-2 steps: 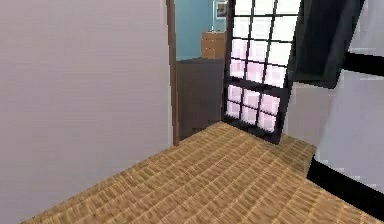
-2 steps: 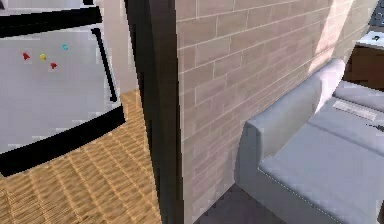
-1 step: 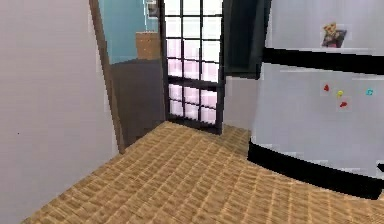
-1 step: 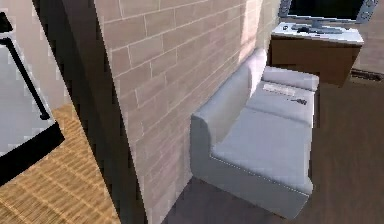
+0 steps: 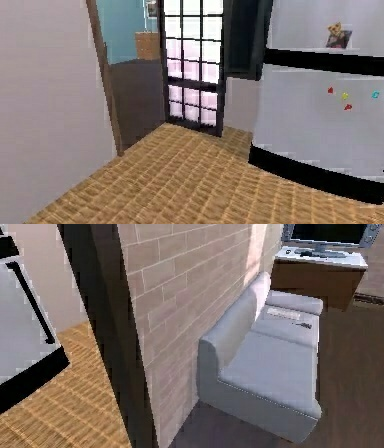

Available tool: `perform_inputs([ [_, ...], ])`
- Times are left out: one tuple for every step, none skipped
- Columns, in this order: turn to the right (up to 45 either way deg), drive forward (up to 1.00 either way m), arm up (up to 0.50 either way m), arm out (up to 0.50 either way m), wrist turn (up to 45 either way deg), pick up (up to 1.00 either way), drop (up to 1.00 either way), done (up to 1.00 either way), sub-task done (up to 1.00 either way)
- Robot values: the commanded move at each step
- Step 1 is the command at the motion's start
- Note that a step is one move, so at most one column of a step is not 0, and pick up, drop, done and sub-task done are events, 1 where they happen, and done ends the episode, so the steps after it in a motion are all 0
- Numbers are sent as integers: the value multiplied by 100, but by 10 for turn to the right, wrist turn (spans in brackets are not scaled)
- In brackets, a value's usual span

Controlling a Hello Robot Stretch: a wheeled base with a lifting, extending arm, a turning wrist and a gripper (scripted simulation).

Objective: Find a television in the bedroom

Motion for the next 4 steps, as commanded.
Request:
perform_inputs([
  [-120,0,0,0,0,0,0,0,0],
  [0,100,0,0,0,0,0,0,0],
  [-30,0,0,0,0,0,0,0,0],
  [0,100,0,0,0,0,0,0,0],
])
